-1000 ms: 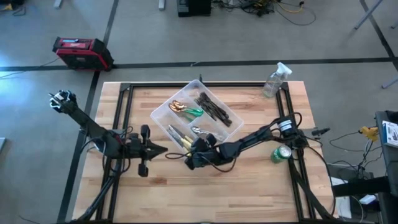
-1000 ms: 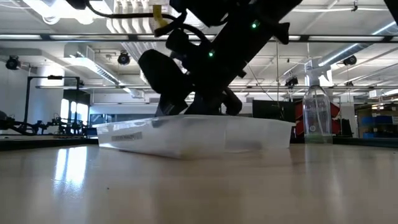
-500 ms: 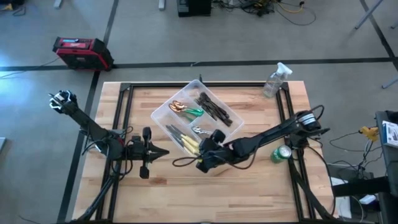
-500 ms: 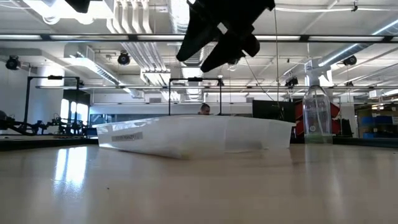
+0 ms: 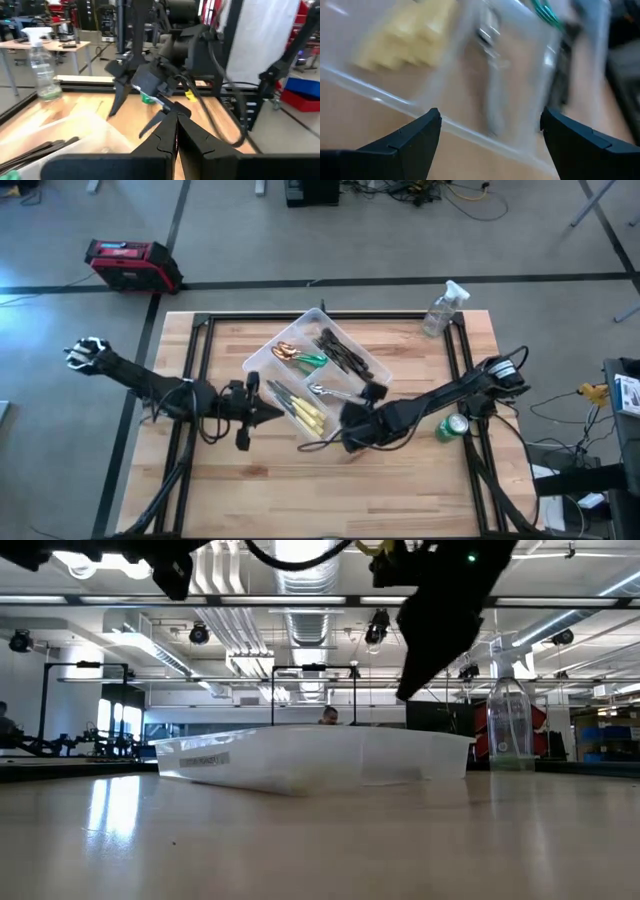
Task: Sort silverware
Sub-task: Return to Home Position
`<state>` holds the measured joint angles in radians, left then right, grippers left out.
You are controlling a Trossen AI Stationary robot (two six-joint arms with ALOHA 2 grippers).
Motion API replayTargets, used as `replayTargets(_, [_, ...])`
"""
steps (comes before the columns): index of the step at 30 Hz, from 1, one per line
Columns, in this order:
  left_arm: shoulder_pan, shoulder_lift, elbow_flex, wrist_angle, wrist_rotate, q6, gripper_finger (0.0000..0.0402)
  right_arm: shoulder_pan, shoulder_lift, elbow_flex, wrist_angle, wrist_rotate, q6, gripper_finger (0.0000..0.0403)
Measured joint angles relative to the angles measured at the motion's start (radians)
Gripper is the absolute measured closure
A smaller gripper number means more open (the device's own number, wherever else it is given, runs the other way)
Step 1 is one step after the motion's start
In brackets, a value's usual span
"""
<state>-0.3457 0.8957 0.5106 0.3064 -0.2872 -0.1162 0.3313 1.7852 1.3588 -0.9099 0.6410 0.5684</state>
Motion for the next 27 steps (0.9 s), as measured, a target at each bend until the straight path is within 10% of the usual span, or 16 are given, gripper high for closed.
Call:
replayTargets(14, [0.096,-0.064,-0.362,0.569,0.096,0.044,0.0402,0.009,-0.338,-0.471,0.419,-0.072,-0.155,0.0089])
replayTargets(27, [0.349,-0.057,-0.409,0.552,0.215,0.026,0.0402,-0.088,-0.882,-1.011,0.902,-0.257,-0.242,0.0089])
